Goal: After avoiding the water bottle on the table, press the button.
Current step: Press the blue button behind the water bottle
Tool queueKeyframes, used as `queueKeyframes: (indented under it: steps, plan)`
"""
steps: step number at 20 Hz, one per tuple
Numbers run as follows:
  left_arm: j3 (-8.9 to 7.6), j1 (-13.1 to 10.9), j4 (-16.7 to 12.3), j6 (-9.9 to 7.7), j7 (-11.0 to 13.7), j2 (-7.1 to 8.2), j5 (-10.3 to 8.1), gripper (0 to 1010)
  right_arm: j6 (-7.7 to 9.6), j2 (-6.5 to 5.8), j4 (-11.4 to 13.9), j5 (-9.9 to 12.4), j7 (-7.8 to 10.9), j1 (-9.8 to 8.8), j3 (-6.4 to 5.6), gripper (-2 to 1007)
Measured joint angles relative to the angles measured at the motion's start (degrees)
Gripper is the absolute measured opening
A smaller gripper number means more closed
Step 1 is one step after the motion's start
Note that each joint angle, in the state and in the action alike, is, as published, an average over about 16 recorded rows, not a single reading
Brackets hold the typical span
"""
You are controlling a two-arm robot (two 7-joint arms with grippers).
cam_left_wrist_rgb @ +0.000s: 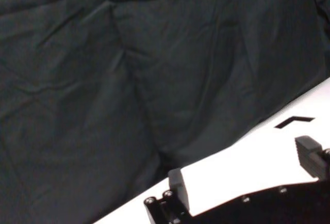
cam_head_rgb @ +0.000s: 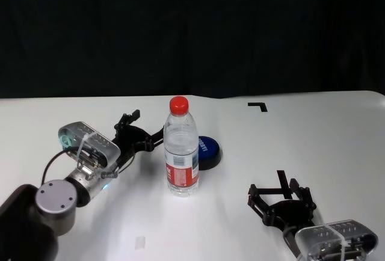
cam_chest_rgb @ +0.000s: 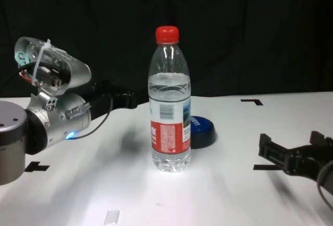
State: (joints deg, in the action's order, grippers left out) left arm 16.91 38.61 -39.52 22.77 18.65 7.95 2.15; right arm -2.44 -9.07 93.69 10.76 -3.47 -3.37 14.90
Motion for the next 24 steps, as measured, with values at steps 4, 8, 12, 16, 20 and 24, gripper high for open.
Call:
queueKeyframes:
  steps: [4,8,12,16,20,24]
  plan:
    - [0.05,0.5,0.9,0.32,0.0,-0.24,0.08,1010,0.00,0.00,0.0,0.0,0.00,0.00,0.00,1003]
    - [0.07,1.0,1.8,0.66,0.1,-0.47,0.14,1010,0.00,0.00,0.0,0.0,0.00,0.00,0.00,1003]
    - [0.06,1.4,2.5,0.89,0.1,-0.64,0.22,1009,0.00,0.00,0.0,0.0,0.00,0.00,0.00,1003]
    - [-0.01,1.5,2.6,0.96,-0.1,-0.65,0.32,1009,0.00,0.00,0.0,0.0,0.00,0.00,0.00,1003]
    - [-0.22,1.0,1.7,0.67,-0.5,-0.41,0.43,1009,0.00,0.00,0.0,0.0,0.00,0.00,0.00,1003]
    - [-0.54,0.1,0.1,0.04,-1.1,0.02,0.55,1009,0.00,0.00,0.0,0.0,0.00,0.00,0.00,1003]
